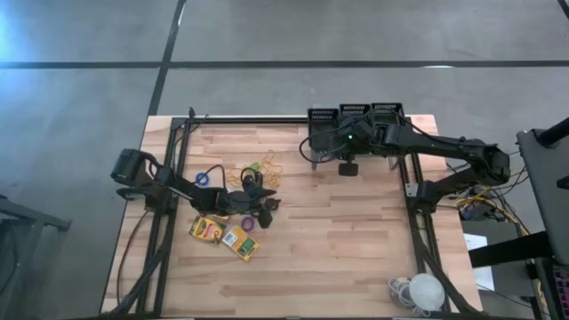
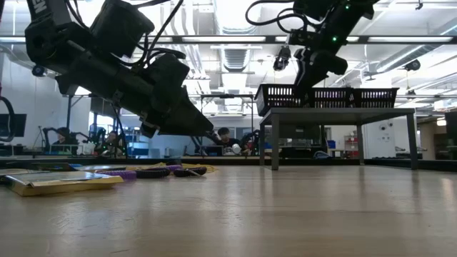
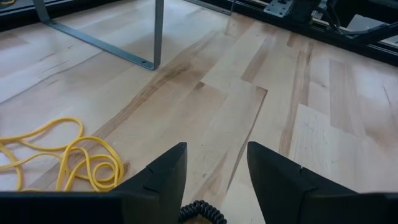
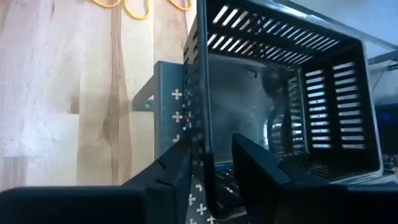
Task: Pick & Place Office Desk Supplies
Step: Put the black basket on the shelf
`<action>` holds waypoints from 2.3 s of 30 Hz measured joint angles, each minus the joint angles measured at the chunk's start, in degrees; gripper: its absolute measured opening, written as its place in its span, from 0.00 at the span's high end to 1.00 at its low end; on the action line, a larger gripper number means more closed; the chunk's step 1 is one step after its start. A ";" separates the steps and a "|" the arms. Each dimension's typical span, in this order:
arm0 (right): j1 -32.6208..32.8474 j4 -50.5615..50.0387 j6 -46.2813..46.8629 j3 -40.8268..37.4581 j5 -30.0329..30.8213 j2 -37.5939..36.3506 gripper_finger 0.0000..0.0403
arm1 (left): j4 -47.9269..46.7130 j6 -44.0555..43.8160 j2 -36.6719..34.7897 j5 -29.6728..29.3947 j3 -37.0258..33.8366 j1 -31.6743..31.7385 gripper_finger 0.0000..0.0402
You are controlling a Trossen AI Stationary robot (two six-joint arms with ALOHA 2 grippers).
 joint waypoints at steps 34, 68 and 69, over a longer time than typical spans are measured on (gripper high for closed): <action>17.87 -0.72 22.63 -7.58 5.79 -14.50 0.73 | -34.06 13.31 -15.89 10.76 14.32 21.71 0.88; 33.59 9.68 40.21 -24.70 11.96 -25.35 0.85 | -30.66 25.09 13.03 24.09 47.01 36.00 0.99; 33.59 9.70 40.21 -24.71 11.95 -25.35 0.85 | -30.42 25.32 13.03 24.09 46.93 36.00 0.99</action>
